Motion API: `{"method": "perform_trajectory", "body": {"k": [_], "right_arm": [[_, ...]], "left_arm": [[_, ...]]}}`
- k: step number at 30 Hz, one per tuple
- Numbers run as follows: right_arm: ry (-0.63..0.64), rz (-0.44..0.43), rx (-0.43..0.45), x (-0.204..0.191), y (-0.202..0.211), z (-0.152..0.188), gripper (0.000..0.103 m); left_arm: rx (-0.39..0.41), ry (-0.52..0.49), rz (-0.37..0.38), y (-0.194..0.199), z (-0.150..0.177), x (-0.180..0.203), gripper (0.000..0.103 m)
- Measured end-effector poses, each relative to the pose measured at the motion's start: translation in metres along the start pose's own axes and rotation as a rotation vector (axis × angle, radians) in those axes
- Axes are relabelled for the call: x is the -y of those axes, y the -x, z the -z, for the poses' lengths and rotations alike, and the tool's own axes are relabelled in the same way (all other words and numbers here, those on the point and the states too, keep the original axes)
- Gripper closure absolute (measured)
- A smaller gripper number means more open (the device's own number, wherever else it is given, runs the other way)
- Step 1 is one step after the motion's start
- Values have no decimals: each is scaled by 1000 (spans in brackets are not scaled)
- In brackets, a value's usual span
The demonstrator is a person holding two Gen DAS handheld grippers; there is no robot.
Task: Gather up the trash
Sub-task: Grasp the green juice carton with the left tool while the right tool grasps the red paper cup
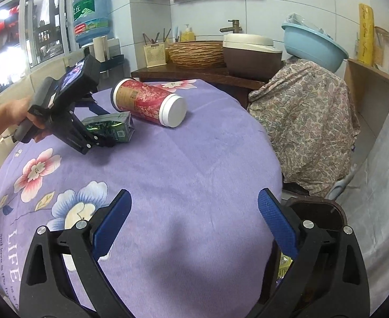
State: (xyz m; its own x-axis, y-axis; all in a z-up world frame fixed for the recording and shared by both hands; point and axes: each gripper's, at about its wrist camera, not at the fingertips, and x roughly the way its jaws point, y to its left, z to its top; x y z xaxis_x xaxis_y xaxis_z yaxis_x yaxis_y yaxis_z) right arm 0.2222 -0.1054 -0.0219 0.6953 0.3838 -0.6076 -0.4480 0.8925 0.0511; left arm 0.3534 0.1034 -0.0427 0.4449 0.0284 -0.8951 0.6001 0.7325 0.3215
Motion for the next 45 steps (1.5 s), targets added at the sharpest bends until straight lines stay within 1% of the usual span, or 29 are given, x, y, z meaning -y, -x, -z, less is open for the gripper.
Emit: {"method": "perform_trajectory", "body": {"k": [2, 4, 7, 9, 11, 13, 15, 19, 21, 22, 24, 26, 29, 31, 33, 37, 40, 43, 45], "right_arm": [[7, -24, -15, -3, -9, -8, 8], [13, -43, -31, -6, -17, -15, 8], [41, -83, -66, -16, -29, -25, 8], [84, -99, -83, -25, -37, -32, 8], [124, -111, -94, -34, -46, -39, 8], [160, -126, -102, -44, -59, -50, 8], [176, -138, -115, -49, -71, -61, 8], [216, -120, -140, -57, -99, -91, 8], [256, -113, -159, -63, -112, -106, 8], [280, -112, -169, -67, -119, -112, 8], [356, -107, -191, -82, -133, -125, 8], [450, -100, -213, -99, -146, -138, 8], [571, -110, -258, -122, -166, -153, 8], [640, -102, -288, -135, -180, -161, 8], [707, -98, -324, -145, -193, -167, 8], [815, -58, -373, -162, -215, -173, 8], [843, -40, -424, -168, -233, -177, 8], [860, -8, -454, -171, -252, -179, 8], [860, -3, -482, -174, -264, -179, 8]], "left_arm": [[10, -8, -3, 3, 2, 3, 40], [26, 7, 3, 7, 4, 5, 42], [99, 88, 25, 23, 17, 0, 48], [138, 169, 44, 30, 27, -7, 48], [166, 227, 56, 39, 40, -7, 49], [170, 242, 40, 45, 48, -3, 49], [184, 263, 46, 52, 56, 0, 49], [205, 319, 50, 65, 73, 1, 51], [221, 345, 66, 66, 78, -5, 51], [227, 351, 64, 67, 80, -7, 51], [238, 360, 50, 68, 85, -10, 51], [245, 375, 52, 69, 88, -12, 52], [248, 386, 57, 69, 90, -13, 52], [255, 392, 53, 70, 93, -13, 52], [258, 396, 55, 70, 95, -12, 52], [269, 421, 67, 71, 99, -14, 52], [274, 426, 73, 70, 101, -16, 52], [280, 435, 78, 70, 102, -17, 52], [284, 444, 81, 69, 103, -17, 52]]}}
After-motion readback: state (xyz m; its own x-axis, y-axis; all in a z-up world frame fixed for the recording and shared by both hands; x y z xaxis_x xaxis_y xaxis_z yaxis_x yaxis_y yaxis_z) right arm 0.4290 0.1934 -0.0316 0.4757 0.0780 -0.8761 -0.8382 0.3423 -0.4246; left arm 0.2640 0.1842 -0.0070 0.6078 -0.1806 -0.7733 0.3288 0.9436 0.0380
